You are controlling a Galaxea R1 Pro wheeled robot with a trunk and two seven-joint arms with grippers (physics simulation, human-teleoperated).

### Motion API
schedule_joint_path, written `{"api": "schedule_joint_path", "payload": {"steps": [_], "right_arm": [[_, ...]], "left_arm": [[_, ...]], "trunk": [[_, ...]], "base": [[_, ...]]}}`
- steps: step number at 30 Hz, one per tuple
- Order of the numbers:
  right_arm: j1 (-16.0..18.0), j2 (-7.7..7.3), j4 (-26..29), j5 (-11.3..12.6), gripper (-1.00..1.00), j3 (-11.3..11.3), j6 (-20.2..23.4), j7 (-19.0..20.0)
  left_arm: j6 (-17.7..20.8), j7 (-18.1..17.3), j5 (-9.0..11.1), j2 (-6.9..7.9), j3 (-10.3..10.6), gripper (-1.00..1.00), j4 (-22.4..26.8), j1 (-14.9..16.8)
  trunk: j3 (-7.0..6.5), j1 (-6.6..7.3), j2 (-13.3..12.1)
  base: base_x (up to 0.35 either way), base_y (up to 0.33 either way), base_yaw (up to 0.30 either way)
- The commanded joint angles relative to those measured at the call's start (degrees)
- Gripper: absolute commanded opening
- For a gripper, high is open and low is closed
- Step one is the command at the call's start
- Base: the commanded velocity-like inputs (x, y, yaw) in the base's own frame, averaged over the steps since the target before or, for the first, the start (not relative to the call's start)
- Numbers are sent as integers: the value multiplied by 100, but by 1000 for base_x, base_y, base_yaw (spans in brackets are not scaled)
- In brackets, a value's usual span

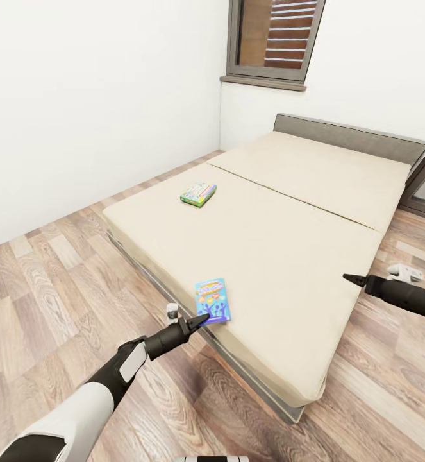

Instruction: Put all the toys in the child's room - the three board games (two on the bed and one on the table), the two jigsaw puzzles on the table, and the tennis ball on the table - inside the toy box on the table in the child's room.

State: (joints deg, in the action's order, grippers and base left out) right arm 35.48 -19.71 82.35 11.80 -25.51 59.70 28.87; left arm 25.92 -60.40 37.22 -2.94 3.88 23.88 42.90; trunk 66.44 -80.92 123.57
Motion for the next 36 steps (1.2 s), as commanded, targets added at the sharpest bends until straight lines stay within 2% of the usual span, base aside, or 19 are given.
{"api": "schedule_joint_path", "payload": {"steps": [1, 9, 19, 22, 31, 36], "right_arm": [[4, 0, 2, -2, 100, -7, 30, 22], [-3, 6, 1, -2, 100, 64, 30, 22], [-9, 22, 1, -2, 100, 97, 30, 22], [-11, 29, 1, -2, 100, 114, 30, 22], [-14, 115, 4, -2, 100, 281, 30, 22], [-31, 183, 7, -5, 100, 341, 30, 20]], "left_arm": [[51, 0, 55, 3, 25, -100, 0, 3], [160, 1, 56, -61, 25, -100, 30, -13], [254, 1, 67, -117, 18, -100, 311, -187], [324, 5, 79, -121, 14, -100, 485, -289], [760, 29, 75, -107, 8, -100, 1425, -768], [857, 34, 73, -75, -16, -100, 1639, -897]], "trunk": [[4, 1, 2], [4, 1, 2], [-176, 220, -399], [-229, 286, -520], [-391, 484, -881], [-481, 594, -1081]], "base": [[0, 0, 0], [0, 0, 0], [0, 0, 0], [0, 0, 0], [0, 0, 0], [0, 0, 0]]}}
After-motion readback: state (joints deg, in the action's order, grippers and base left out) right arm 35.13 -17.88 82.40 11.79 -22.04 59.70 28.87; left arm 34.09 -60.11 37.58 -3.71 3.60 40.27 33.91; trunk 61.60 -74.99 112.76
